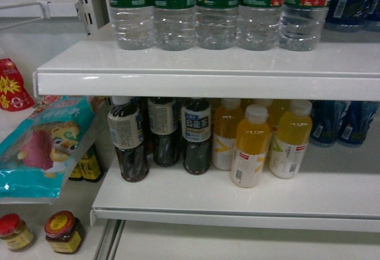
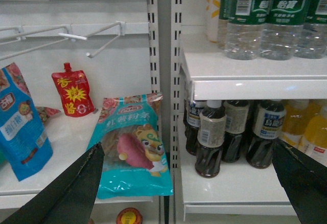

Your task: Move water from second to third shelf

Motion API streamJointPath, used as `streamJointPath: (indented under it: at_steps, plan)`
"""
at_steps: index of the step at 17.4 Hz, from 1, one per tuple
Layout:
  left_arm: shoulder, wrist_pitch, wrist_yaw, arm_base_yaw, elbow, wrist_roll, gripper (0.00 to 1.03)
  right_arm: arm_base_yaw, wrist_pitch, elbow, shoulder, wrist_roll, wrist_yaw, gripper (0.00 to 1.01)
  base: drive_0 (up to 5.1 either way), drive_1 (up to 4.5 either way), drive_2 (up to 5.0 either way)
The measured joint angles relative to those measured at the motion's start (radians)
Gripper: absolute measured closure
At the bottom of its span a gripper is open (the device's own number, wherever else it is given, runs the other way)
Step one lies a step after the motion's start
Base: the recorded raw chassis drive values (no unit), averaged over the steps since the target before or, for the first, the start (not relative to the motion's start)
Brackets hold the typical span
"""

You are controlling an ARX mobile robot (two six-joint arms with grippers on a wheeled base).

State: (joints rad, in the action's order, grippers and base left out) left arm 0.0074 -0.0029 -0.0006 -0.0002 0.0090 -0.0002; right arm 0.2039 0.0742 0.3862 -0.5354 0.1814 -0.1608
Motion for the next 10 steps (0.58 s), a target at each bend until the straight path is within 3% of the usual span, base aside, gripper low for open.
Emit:
streamJointPath:
  at_steps: [7,10]
  plan:
    - [0.0,0.0,0.0,0.0,0.0,0.0,0.05,-0.001,0.002,0.0,0.0,0.0,-0.003,0.6,-4.6,2.35,2.4]
    - [0.0,-0.003,-0.004,0.0,0.0,0.0,0.05,0.008,0.005,0.0,0.0,0.001,0.013,0.6,0.0,0.0,0.0]
